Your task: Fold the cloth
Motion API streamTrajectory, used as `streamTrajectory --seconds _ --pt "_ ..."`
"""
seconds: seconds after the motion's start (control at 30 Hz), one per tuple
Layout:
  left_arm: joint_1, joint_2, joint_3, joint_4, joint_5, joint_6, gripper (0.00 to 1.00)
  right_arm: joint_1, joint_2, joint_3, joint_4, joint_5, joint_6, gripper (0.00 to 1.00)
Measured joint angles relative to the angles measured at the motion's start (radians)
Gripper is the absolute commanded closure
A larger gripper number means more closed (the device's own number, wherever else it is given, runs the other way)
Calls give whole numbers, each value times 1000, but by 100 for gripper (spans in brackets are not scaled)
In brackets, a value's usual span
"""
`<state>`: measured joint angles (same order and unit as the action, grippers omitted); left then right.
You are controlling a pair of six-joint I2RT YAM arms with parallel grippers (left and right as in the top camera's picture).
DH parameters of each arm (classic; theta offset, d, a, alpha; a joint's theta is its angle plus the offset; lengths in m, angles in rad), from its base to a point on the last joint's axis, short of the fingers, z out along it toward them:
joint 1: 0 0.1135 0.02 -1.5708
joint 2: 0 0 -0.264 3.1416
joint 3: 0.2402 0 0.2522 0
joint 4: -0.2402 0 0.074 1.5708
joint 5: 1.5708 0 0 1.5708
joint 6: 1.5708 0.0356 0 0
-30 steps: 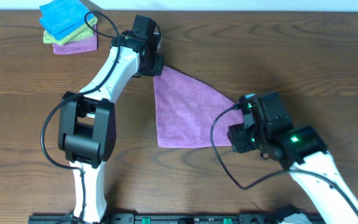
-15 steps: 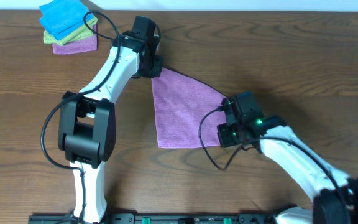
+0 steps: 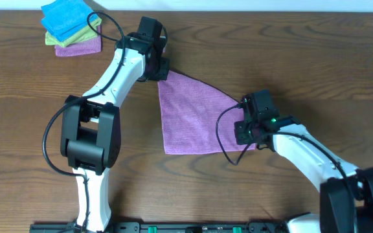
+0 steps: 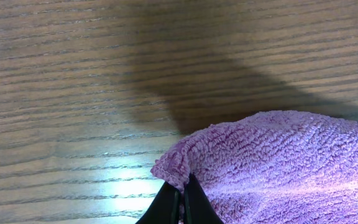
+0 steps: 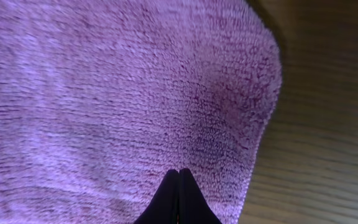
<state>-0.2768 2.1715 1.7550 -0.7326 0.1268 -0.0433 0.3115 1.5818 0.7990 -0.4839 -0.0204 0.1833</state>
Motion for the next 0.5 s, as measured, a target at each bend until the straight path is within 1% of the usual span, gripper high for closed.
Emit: streamTrajectory --seconds 0.13,0.33,0.5 --pt "0 0 0 0 0 0 94 0 62 1 6 -12 1 99" --pt "0 0 0 -14 -3 0 94 0 70 6 7 -18 7 99" --pt "0 0 0 -60 -37 0 94 8 72 10 -5 -34 11 99"
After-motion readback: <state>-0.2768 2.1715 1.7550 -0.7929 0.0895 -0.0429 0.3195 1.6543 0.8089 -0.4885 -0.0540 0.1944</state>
